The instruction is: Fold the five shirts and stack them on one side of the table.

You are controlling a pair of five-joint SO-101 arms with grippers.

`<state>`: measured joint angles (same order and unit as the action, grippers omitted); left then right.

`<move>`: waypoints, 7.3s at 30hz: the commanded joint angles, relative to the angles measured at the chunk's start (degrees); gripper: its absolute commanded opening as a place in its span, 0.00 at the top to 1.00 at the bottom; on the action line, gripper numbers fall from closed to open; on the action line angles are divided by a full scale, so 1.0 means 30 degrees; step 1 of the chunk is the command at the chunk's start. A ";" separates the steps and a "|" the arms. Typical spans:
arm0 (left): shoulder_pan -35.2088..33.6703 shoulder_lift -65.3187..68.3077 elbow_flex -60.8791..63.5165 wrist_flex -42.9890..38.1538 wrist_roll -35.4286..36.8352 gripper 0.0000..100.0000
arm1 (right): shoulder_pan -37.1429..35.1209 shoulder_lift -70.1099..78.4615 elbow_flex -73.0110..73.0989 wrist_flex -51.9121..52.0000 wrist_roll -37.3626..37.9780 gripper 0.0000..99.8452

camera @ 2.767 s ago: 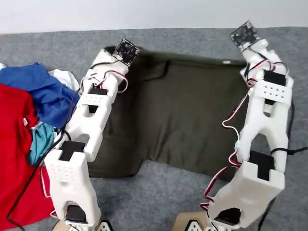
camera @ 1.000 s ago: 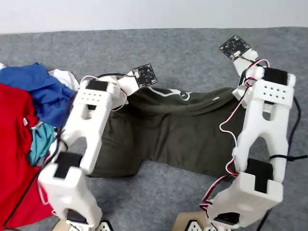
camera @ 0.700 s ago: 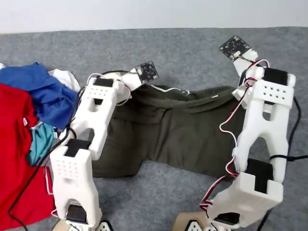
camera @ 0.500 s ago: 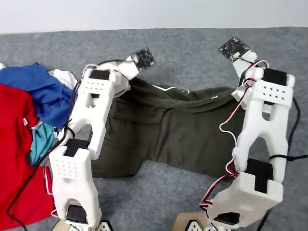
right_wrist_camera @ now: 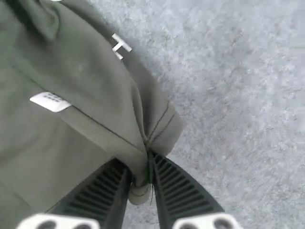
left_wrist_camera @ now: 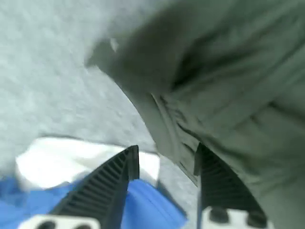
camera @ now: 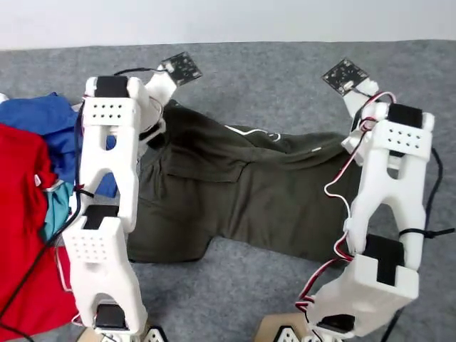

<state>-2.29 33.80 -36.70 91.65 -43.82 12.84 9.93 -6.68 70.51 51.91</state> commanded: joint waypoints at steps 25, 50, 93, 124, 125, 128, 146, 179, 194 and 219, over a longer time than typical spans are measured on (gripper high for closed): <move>0.1172 0.4103 0.0103 -0.1817 0.1993 0.81 | -0.0044 -0.1363 0.0586 0.0015 0.0059 0.99; 0.2051 0.4806 -0.6081 0.2637 0.1934 0.99 | -0.0132 -0.2271 0.0586 0.0571 0.0088 0.99; -0.0674 -0.9612 1.4110 0.2989 -0.4747 1.00 | 0.1421 -0.3590 0.3985 0.8220 0.2462 0.99; -0.0645 -1.2718 1.7451 0.2930 -0.3399 1.00 | 0.0982 -0.8366 0.9143 0.7018 0.1758 0.99; -0.0645 -1.2777 1.7626 0.2930 -0.3399 1.00 | 0.0982 -0.8542 0.9377 0.6930 0.1788 0.99; -0.0762 -1.2777 1.7978 0.2930 -0.3399 1.00 | 0.0982 -0.8718 0.9670 0.6930 0.1788 0.99; -0.2110 -1.2952 2.0762 0.2960 -0.4513 1.00 | 0.1040 -0.8864 1.2044 0.6784 0.1905 0.99; -0.2286 -1.2923 1.7216 0.2901 -0.5480 0.90 | 0.0982 -1.5429 1.2249 0.9509 0.1905 0.69; -0.2139 -1.2718 1.8212 -0.3341 0.3839 1.00 | -0.1245 -1.0505 1.2220 0.3355 -0.7824 0.93; -0.2286 -1.2923 1.8418 -0.3839 0.8381 1.00 | 0.0103 0.2066 0.7560 -0.7311 -1.3509 0.95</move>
<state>-8.97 -2.15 19.21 81.10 -19.21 10.37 12.40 24.62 50.29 10.07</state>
